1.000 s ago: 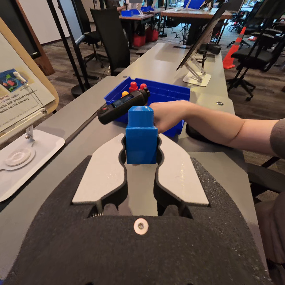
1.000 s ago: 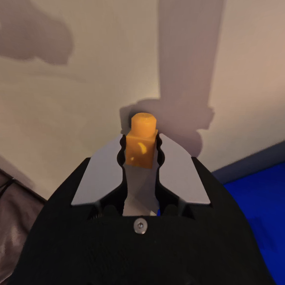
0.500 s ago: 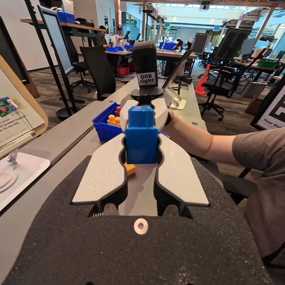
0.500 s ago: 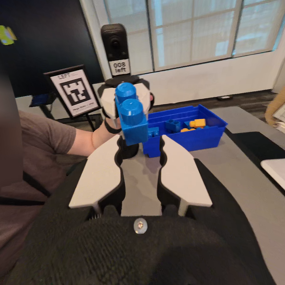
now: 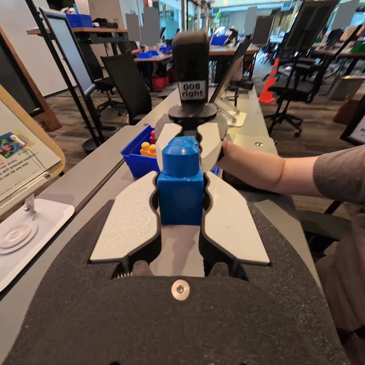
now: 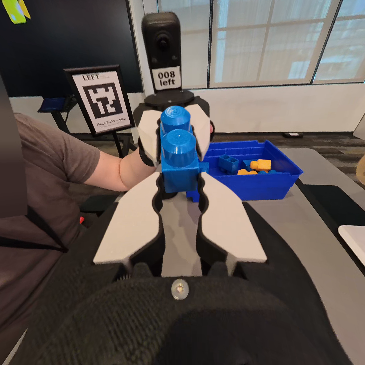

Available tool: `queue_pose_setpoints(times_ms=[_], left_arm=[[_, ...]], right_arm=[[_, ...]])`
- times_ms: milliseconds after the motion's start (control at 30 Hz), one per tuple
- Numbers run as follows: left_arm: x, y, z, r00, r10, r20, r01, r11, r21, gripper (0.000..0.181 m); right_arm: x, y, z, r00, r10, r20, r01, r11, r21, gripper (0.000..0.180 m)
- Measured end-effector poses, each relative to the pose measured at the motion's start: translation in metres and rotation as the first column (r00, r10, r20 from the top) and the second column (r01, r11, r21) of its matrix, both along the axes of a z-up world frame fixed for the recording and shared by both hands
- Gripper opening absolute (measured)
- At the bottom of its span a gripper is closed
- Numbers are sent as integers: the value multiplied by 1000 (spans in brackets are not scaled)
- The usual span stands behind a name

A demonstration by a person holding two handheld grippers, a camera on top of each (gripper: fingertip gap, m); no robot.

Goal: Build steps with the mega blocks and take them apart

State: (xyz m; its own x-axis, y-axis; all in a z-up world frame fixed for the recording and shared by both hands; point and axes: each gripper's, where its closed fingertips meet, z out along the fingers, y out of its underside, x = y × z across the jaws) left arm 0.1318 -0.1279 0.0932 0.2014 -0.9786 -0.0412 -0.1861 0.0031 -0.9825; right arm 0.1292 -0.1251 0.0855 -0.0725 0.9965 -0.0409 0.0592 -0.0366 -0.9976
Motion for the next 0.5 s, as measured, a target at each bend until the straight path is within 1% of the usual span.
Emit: queue_pose_setpoints(times_ms=[133,433,500], left_arm=[[4,-2,-12,998,-16,-63,15,1000,-9,42],[6,-3,-18,997,-59,-50,57,997,-52,42],[6,-1,-18,998,-55,-42,54,998,-36,42]], right_arm=[[-2,-2,-2,1000,-13,18,12,999,31,34],[-3,0,-5,1000,0,0,0,1000,8,34],[-4,0,-6,1000,-1,6,1,1000,3,34]])
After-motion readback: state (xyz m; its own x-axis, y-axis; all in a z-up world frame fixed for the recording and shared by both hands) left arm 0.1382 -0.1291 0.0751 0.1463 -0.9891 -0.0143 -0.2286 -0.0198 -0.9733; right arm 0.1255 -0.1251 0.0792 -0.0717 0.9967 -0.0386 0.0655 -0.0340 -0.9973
